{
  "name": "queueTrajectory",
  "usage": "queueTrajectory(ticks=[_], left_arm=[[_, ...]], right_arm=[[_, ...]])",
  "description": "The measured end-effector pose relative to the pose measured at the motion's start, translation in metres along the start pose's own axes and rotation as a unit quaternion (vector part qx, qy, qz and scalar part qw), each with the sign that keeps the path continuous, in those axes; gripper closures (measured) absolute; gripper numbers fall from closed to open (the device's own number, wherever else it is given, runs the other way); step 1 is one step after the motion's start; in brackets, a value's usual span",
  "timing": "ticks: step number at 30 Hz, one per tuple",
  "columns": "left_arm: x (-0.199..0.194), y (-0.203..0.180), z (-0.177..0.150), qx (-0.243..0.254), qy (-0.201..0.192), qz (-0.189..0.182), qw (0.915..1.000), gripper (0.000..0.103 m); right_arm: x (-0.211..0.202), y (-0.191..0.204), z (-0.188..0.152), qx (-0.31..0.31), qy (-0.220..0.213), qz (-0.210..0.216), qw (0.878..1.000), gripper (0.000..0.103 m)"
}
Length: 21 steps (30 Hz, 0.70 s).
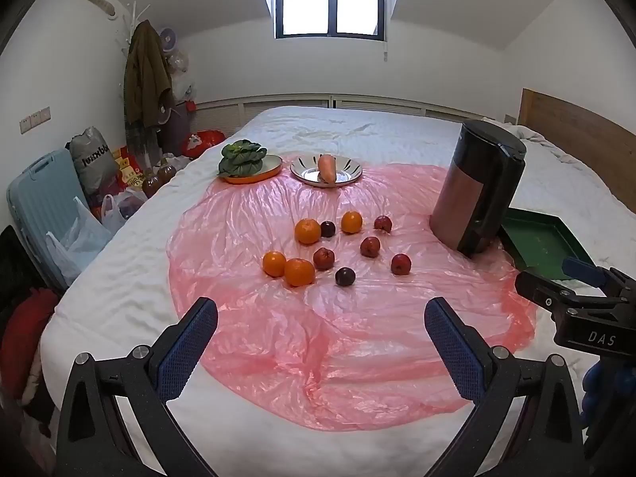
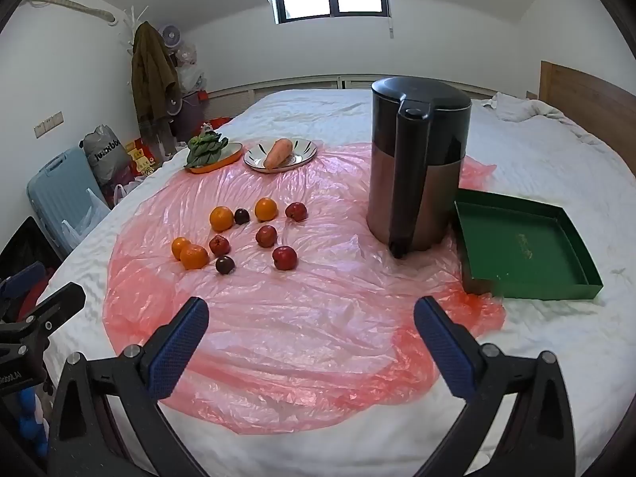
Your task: Organize fruits
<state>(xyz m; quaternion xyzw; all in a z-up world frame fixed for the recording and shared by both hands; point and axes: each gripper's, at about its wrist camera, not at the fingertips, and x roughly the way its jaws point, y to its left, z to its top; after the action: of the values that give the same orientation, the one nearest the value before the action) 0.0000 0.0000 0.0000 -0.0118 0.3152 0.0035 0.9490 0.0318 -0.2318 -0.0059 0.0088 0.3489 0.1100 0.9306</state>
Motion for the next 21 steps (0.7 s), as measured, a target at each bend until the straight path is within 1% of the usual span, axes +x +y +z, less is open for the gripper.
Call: queueTrajectory(ticks=[9,10,21], left_arm=[[-0.0013,-0.0032,-0.0004,0.002,-0.002,0.001,1.0000,0.001],[-0.0014,-0.0029,-0.0003,0.002,-0.001,0.001,1.0000,0.001],[-0.0004,-0.0092,-0.0005,0.005,-0.002,0.000,1.0000,0.001]], right_arm=[[-0.0015,-0.0005,-0.0013,-0.004,-0.001,0.000,1.000,0.000],[0.0006,-0.0069,-0.0025,0.007,0.002,0.005,1.000,0.000],[-0.0020,-0.0016,-0.0012,0.007,0.002,0.005,1.000,0.000]])
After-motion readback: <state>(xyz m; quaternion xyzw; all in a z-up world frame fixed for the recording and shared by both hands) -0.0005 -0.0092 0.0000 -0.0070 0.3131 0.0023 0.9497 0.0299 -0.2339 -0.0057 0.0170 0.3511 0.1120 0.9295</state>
